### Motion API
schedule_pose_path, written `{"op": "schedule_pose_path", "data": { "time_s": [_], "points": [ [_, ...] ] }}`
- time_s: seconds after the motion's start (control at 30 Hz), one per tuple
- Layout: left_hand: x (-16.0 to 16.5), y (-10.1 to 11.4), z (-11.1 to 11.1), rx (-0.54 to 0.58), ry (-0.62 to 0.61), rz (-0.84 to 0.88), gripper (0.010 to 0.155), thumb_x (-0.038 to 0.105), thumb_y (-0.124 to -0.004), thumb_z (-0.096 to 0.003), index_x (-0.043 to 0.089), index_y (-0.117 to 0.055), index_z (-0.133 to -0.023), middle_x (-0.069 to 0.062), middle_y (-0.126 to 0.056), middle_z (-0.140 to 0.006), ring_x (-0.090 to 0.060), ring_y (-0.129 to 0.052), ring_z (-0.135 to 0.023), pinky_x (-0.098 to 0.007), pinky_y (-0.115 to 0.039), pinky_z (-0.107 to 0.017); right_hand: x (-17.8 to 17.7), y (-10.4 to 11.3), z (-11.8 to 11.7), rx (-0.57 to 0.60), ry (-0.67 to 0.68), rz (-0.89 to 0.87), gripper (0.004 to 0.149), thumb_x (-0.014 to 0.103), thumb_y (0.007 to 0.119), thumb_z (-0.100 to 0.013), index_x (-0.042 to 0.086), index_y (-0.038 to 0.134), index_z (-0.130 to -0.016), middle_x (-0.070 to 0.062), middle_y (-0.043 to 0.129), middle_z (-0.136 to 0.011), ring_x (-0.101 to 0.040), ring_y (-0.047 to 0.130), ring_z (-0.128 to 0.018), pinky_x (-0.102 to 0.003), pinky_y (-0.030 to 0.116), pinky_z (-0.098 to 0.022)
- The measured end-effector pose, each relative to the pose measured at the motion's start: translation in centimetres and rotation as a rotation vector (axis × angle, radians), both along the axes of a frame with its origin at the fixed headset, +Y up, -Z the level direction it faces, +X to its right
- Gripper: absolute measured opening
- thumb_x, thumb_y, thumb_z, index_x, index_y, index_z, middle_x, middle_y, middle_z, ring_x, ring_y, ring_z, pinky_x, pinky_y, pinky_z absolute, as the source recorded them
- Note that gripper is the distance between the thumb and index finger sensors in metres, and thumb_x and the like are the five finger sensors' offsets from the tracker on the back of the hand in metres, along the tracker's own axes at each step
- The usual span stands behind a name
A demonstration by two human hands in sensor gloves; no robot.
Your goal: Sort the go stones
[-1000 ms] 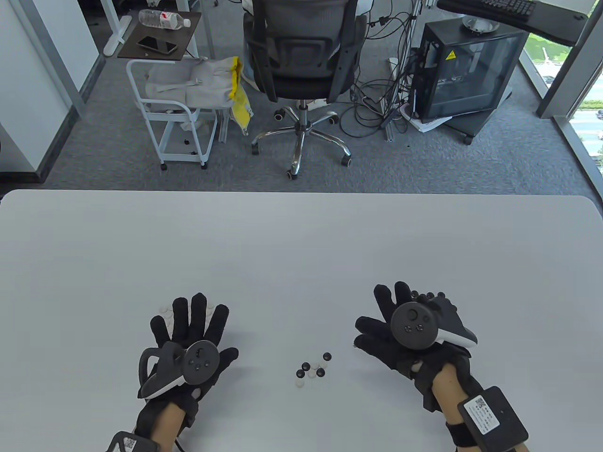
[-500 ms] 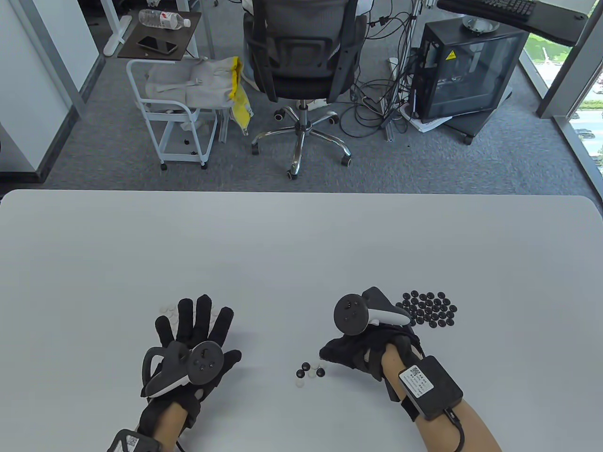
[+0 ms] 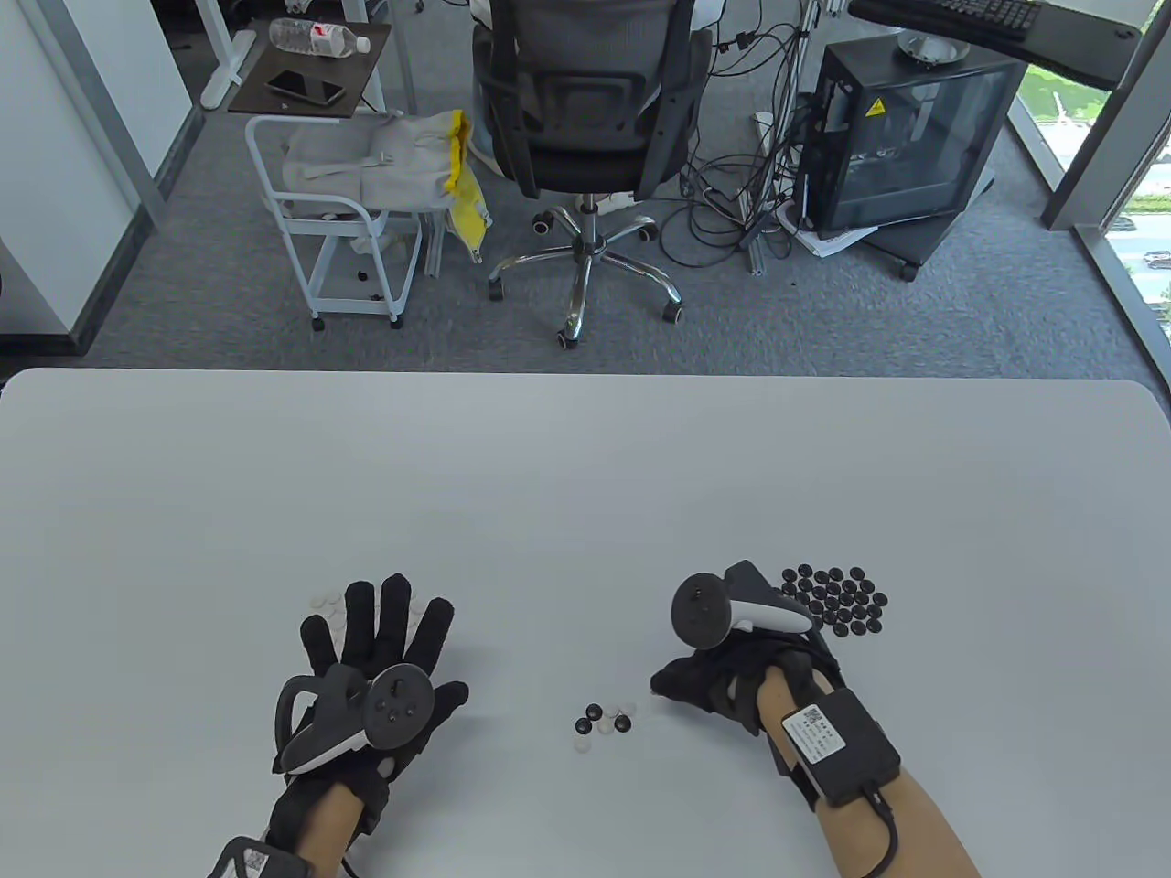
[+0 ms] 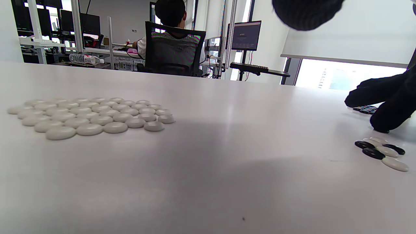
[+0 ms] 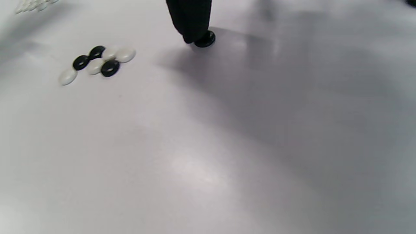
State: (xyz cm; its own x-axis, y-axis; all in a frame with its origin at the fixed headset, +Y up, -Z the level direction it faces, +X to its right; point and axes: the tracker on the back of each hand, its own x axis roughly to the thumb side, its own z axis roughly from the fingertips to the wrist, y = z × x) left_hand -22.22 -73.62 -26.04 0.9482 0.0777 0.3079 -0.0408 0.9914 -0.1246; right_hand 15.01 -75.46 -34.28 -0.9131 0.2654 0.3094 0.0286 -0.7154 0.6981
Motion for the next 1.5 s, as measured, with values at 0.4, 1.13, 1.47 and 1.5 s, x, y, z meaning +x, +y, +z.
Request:
{"op": "schedule_pose_path", "data": {
  "time_s": [0.4,1.13,1.47,1.5],
  "points": [
    [-0.4,0.0,-0.2,-0.017,0.015,0.012,0.081,0.057,-0.055,-0.0568,0.022,-0.016,-0.118,-0.023,0.012,-0.114,-0.054,0.015,-0.096,-0.083,0.001,-0.051,12.3,-0.4,1.4,0.014,-0.241,0.135,0.064,0.049,0.055,-0.063,0.013,0.055,-0.116,-0.039,0.003,-0.112,-0.064,-0.008,-0.090,-0.089,0.007,-0.055],
    [-0.3,-0.1,-0.3,-0.027,0.014,0.009,0.081,0.057,-0.056,-0.0570,0.022,-0.015,-0.118,-0.023,0.012,-0.114,-0.054,0.015,-0.096,-0.083,0.001,-0.051,9.8,2.0,-0.7,0.122,-0.249,-0.031,0.069,0.050,0.052,-0.062,0.007,0.063,-0.115,-0.041,0.003,-0.112,-0.065,-0.008,-0.090,-0.089,0.008,-0.055],
    [-0.3,-0.1,-0.3,-0.035,0.017,0.009,0.081,0.057,-0.056,-0.0571,0.022,-0.015,-0.118,-0.023,0.012,-0.114,-0.054,0.015,-0.096,-0.083,0.001,-0.051,-1.0,3.0,0.8,0.039,0.093,-0.101,0.067,0.050,0.052,-0.063,0.006,0.075,-0.108,-0.039,0.011,-0.115,-0.066,-0.004,-0.092,-0.090,0.011,-0.055],
    [-0.4,-0.1,-0.3,-0.034,0.016,0.009,0.081,0.057,-0.056,-0.0571,0.022,-0.015,-0.118,-0.023,0.012,-0.114,-0.054,0.015,-0.096,-0.083,0.001,-0.051,-2.2,2.7,1.2,0.024,0.131,-0.106,0.067,0.050,0.052,-0.063,0.006,0.076,-0.108,-0.040,0.012,-0.115,-0.066,-0.004,-0.092,-0.090,0.011,-0.055]
  ]
}}
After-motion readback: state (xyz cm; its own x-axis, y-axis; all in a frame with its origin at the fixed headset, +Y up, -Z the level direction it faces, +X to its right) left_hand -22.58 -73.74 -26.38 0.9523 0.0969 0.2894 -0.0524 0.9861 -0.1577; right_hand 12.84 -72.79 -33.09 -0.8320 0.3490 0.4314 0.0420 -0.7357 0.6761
